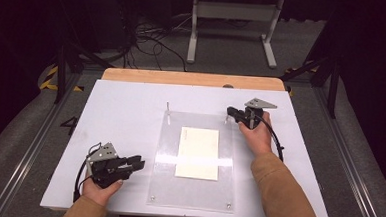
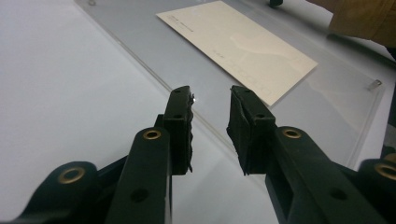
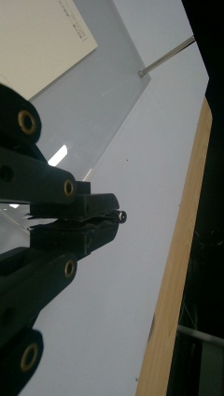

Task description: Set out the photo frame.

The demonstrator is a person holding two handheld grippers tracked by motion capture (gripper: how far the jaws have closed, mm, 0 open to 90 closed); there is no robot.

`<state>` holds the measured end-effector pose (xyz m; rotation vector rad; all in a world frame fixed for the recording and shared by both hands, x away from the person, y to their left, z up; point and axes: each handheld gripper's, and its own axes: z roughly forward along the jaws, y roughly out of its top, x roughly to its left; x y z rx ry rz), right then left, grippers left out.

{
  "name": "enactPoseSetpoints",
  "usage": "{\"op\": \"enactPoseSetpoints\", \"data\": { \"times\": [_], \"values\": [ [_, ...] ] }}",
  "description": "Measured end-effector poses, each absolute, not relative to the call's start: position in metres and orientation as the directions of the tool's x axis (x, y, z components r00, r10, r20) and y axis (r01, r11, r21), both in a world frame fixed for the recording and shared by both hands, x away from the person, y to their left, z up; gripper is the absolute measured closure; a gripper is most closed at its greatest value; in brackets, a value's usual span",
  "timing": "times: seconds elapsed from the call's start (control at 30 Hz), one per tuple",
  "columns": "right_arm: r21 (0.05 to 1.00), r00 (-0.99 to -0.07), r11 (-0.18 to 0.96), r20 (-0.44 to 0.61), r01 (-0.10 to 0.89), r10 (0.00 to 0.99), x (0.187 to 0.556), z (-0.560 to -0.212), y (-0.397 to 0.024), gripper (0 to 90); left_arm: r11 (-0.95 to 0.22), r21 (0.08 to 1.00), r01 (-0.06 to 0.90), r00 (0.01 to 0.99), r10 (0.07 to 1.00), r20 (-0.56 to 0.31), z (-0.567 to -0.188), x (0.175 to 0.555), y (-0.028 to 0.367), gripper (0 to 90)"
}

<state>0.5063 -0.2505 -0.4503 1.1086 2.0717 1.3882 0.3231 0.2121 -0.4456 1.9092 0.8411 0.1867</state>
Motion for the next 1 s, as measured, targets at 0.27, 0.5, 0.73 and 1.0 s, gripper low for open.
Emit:
{"op": "enactPoseSetpoints", "data": {
  "times": [0.27, 0.5, 0.73, 1.0],
  "values": [
    [0.894, -0.598, 0.143, 0.159, 0.425, 0.786, 0.513, -0.451, -0.254, 85.9, -0.287, 0.863, 0.416, 0.741, 0.657, -0.139, -0.448, 0.321, 0.212, 56.9],
    [0.882, -0.580, 0.106, 0.207, 0.459, 0.788, 0.522, -0.451, -0.255, 86.0, -0.308, 0.859, 0.409, 0.717, 0.690, -0.094, -0.450, 0.321, 0.215, 53.1],
    [0.871, -0.560, 0.075, 0.244, 0.486, 0.792, 0.526, -0.451, -0.255, 85.9, -0.342, 0.867, 0.362, 0.741, 0.670, -0.045, -0.453, 0.322, 0.210, 45.7],
    [0.865, -0.547, 0.050, 0.271, 0.499, 0.792, 0.529, -0.452, -0.255, 85.8, -0.390, 0.871, 0.299, 0.768, 0.641, 0.023, -0.455, 0.322, 0.199, 34.8]
  ]
}}
